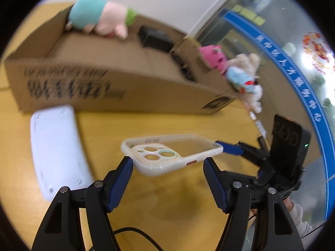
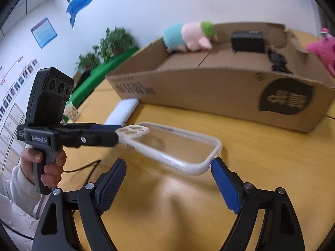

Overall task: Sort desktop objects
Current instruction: 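Move both grippers toward the clear phone case on the table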

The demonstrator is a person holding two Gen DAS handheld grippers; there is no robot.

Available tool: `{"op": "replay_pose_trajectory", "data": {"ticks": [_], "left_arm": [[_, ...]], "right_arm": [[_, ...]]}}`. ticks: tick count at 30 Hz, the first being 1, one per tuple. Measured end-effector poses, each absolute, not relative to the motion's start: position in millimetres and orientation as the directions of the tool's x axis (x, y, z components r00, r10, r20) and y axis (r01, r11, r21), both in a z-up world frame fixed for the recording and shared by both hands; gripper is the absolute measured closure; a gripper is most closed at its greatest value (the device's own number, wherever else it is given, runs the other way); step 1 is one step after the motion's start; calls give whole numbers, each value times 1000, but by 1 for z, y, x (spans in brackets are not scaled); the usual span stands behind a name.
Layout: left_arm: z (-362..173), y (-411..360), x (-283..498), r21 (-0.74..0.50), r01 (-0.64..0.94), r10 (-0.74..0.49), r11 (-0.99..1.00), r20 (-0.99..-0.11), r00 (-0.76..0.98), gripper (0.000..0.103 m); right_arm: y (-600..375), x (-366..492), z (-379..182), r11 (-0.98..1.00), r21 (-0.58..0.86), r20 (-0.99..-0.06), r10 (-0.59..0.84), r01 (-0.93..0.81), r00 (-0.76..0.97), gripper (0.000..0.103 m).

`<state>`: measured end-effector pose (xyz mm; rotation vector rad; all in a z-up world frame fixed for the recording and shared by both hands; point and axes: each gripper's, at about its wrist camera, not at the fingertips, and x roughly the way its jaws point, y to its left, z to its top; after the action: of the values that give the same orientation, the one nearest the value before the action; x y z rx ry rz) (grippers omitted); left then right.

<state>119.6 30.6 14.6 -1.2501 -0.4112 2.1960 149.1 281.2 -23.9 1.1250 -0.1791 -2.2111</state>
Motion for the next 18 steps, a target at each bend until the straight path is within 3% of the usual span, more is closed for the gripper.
{"op": "replay_pose_trajectory", "data": {"ticks": [7, 16, 17, 18], "left_arm": [[26, 50, 116, -582, -395, 701, -711, -631, -332, 35], [2, 45, 88, -437, -287, 519, -853, -775, -361, 35], [-1, 44, 85, -425, -285, 507, -859, -787, -352, 37], [-5, 43, 82, -411, -290, 495, -864, -801, -338, 47]], "right_arm": [[294, 171, -1, -759, 421, -628, -639, 497, -444, 19], [299, 155, -22, -868, 343, -742, -485, 359, -462, 19], [299, 156, -24, -883, 314, -761, -454, 350, -463, 22], [299, 157, -27, -894, 287, -782, -427, 344, -455, 24]]}}
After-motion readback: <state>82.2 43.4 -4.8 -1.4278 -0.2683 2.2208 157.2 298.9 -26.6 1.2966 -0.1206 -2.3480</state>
